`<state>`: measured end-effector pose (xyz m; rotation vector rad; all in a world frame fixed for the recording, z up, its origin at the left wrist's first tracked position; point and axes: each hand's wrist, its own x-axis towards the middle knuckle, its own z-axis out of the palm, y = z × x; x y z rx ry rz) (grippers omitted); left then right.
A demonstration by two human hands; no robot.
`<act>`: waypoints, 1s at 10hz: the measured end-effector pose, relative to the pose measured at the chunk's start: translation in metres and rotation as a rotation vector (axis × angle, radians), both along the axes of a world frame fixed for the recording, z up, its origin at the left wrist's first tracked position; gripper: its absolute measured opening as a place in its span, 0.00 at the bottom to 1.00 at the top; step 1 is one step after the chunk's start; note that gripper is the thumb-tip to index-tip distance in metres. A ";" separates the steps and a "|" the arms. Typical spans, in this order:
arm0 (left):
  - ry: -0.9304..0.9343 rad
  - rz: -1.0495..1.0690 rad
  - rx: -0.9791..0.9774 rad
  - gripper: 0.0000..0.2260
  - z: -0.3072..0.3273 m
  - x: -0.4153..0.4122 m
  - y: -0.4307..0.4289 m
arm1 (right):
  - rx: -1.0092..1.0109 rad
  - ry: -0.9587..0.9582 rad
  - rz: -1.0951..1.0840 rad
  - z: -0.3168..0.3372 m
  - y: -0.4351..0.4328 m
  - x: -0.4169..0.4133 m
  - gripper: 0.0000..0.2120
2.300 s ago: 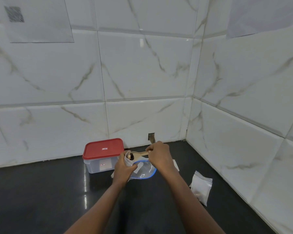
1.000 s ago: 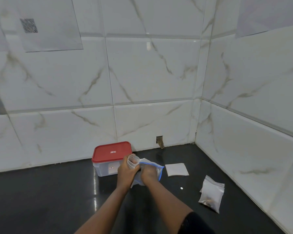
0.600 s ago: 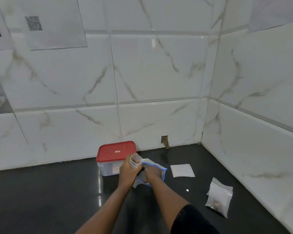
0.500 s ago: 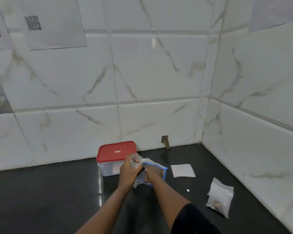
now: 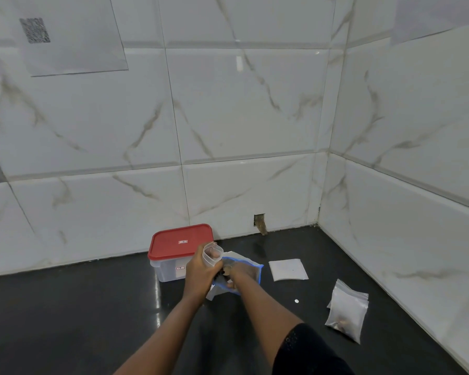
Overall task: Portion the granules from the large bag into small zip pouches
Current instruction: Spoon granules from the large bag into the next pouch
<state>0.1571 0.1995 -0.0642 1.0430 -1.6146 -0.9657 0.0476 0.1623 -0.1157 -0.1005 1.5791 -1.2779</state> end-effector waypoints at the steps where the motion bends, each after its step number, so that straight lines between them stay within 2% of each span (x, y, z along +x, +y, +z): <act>1: 0.028 -0.003 0.000 0.15 0.003 0.003 0.000 | 0.027 0.058 0.029 -0.038 -0.029 -0.009 0.12; 3: 0.016 -0.005 -0.023 0.18 0.006 0.007 0.003 | -0.019 0.014 -0.038 -0.022 -0.021 0.003 0.09; 4: 0.009 0.004 -0.026 0.18 0.007 0.007 0.002 | -0.050 -0.024 -0.020 0.013 0.007 0.013 0.11; 6: 0.014 -0.006 -0.003 0.18 0.005 0.007 0.001 | -0.082 -0.019 0.034 0.002 -0.001 0.009 0.13; 7: 0.015 0.005 -0.005 0.19 0.005 0.009 0.000 | -0.149 -0.096 0.063 -0.001 -0.007 0.010 0.02; 8: 0.009 -0.001 -0.015 0.19 0.004 0.010 0.000 | -0.109 -0.051 0.040 0.004 0.000 0.005 0.06; 9: 0.002 -0.015 -0.006 0.17 0.003 0.010 -0.001 | -0.045 -0.129 0.058 0.028 0.016 0.017 0.05; 10: -0.010 -0.025 -0.005 0.17 0.002 0.010 -0.002 | -0.077 -0.164 0.036 0.023 0.016 0.015 0.05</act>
